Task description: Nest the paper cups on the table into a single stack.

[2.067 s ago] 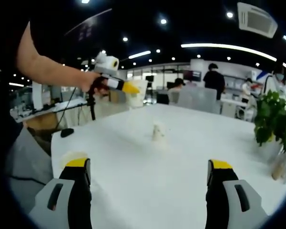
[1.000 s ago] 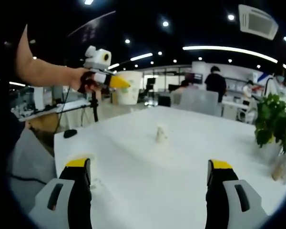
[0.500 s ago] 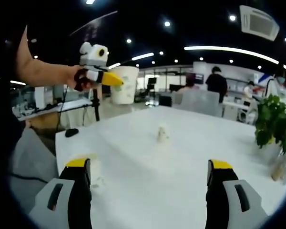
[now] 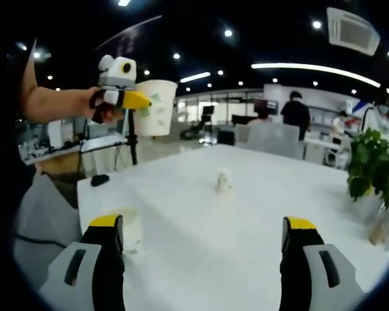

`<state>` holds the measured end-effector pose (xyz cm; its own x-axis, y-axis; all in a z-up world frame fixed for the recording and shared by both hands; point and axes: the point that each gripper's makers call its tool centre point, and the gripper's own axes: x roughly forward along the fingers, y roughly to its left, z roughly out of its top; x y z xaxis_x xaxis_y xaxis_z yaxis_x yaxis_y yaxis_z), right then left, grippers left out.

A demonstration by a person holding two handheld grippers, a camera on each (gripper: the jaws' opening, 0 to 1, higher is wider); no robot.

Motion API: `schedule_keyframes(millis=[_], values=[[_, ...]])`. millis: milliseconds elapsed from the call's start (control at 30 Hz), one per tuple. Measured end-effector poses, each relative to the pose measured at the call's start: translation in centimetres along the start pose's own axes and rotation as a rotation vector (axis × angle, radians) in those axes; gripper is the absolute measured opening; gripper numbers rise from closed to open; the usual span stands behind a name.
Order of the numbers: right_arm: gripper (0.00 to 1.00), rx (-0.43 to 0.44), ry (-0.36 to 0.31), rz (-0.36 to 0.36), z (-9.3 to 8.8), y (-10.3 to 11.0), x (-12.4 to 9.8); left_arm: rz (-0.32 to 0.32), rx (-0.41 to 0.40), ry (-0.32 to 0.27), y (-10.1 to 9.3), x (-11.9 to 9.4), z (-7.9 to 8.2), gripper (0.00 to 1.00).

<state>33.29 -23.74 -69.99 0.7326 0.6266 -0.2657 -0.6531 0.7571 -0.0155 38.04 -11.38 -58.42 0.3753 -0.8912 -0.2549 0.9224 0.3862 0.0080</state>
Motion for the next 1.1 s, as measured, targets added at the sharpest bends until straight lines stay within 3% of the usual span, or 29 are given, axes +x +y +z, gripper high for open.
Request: schedule_keyframes(millis=[367, 500, 867, 1100], values=[[1.00, 0.006, -0.009, -0.002, 0.1, 0.3, 0.1, 0.007, 0.021, -0.008, -1.8, -0.9, -0.2, 0.43], [1.00, 0.003, -0.012, 0.005, 0.1, 0.9, 0.2, -0.009, 0.063, 0.006, -3.1, -0.9, -0.4, 0.43], [1.00, 0.017, -0.028, -0.011, 0.1, 1.4, -0.3, -0.021, 0.040, -0.013, -5.2, -1.7, -0.6, 0.43], [1.00, 0.050, -0.055, -0.037, 0.8, 1.0, -0.5, -0.028, 0.050, 0.001, -6.7, -1.7, -1.9, 0.43]])
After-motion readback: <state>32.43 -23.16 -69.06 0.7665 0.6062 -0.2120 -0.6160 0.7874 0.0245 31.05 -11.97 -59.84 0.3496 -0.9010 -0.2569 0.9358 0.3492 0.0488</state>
